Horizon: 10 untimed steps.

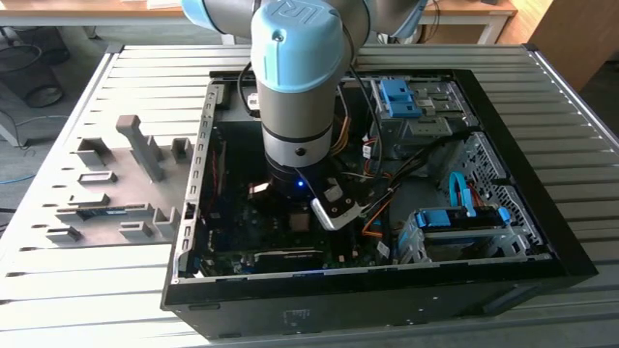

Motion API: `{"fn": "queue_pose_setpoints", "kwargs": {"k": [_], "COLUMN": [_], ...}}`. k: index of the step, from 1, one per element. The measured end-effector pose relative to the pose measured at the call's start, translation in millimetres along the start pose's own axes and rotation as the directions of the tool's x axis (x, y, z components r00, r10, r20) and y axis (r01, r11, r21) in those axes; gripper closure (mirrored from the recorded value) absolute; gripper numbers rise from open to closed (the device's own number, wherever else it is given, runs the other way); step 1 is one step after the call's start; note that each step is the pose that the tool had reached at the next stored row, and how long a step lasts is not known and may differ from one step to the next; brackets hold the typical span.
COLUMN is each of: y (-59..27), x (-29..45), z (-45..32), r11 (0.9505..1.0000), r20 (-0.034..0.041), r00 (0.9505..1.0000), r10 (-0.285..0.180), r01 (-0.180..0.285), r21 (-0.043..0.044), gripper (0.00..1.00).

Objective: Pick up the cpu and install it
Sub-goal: 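Place the cpu into insertion slot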

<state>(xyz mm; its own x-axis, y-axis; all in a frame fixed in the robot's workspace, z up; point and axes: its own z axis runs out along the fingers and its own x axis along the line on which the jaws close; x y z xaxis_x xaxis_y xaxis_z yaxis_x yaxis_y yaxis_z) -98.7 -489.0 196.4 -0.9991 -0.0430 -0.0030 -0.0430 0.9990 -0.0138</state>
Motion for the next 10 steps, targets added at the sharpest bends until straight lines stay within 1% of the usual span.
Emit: {"fn": "queue_pose_setpoints", "kwargs": {"k": [10], "y": [0.1], "x": [-0.1], "z": [-0.7], "r11": [1.0000], "r20": [0.0002], "r00": [1.0000], "r10": [-0.002], "r01": [0.002], "r21": [-0.0001], "gripper": [0.55]}}
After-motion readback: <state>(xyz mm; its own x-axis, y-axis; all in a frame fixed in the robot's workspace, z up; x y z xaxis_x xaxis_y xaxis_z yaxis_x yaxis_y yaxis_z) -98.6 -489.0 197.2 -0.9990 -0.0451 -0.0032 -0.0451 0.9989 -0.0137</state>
